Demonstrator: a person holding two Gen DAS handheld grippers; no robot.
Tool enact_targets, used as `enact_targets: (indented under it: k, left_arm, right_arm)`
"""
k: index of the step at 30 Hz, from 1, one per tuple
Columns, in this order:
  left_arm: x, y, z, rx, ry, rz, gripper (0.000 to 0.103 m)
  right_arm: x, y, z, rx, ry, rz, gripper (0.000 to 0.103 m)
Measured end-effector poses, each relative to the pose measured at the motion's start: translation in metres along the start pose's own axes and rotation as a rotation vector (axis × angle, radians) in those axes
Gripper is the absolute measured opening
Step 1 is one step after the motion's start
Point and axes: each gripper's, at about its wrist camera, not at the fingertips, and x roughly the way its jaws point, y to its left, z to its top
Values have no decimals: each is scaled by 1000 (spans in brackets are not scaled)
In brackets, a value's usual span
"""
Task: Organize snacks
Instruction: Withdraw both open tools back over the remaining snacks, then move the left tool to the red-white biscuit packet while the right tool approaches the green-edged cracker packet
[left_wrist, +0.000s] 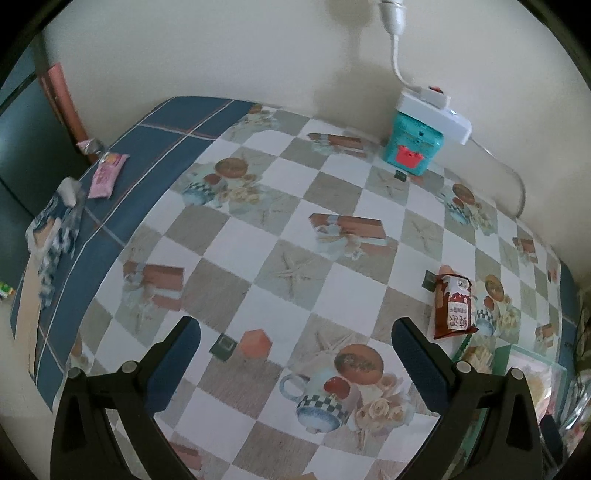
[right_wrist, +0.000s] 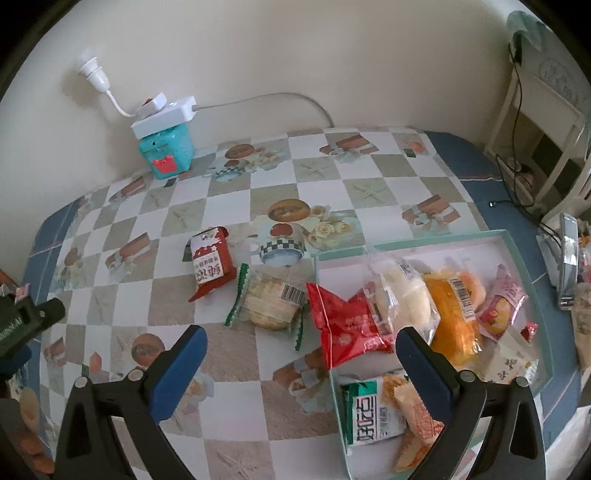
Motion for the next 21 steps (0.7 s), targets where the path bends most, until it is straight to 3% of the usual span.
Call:
enact_targets:
  k: [10, 21]
  left_arm:
    - [19, -17, 9, 15, -8, -60, 103]
    - [51, -18, 16, 5, 32, -35, 103]
  right_arm:
    - [18, -5, 24, 80, -2, 76, 103]
    - [42, 31, 26, -7, 17, 184, 98]
